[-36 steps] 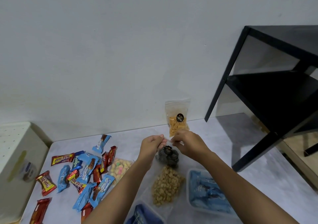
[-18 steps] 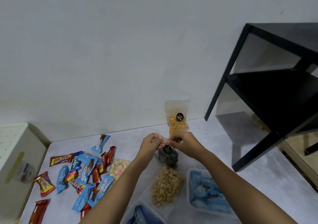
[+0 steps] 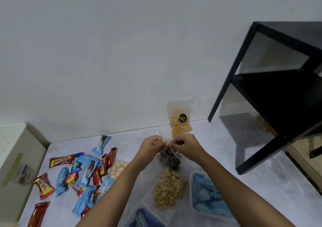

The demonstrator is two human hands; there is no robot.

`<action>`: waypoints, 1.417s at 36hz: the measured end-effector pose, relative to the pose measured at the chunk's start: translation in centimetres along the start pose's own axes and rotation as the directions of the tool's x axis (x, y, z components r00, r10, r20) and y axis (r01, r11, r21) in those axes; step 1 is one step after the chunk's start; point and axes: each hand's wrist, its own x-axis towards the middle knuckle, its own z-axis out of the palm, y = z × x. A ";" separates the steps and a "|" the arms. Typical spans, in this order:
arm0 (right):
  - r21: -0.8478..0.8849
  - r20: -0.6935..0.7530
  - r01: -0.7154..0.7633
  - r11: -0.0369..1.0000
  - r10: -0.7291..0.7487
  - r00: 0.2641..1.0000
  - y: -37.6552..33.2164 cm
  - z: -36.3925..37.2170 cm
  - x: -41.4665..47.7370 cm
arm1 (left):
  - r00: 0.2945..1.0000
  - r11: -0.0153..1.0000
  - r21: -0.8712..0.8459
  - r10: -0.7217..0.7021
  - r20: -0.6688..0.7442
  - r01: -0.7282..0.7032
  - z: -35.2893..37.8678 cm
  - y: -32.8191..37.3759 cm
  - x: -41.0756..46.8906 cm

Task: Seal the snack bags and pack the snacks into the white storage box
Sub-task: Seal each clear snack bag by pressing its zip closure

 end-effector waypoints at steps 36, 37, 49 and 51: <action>-0.119 0.140 -0.032 0.992 0.049 0.989 -0.8 -2.2 -1.0 | 0.982 0.998 0.010 0.070 -0.176 -0.069 0.5 0.0 -0.7; -0.197 0.124 0.007 0.980 0.018 0.992 -0.7 -2.1 -1.0 | 0.976 0.998 -0.006 0.064 -0.206 -0.067 0.6 -0.2 -0.6; -0.362 0.003 0.149 0.920 -0.159 0.987 -0.4 -3.1 1.8 | 0.898 0.938 0.280 0.292 -0.330 -0.202 -2.0 -0.2 1.2; -0.330 -0.031 0.168 0.929 -0.188 0.982 -0.5 -3.3 3.3 | 0.891 0.933 0.297 0.301 -0.339 -0.202 -2.7 0.2 1.8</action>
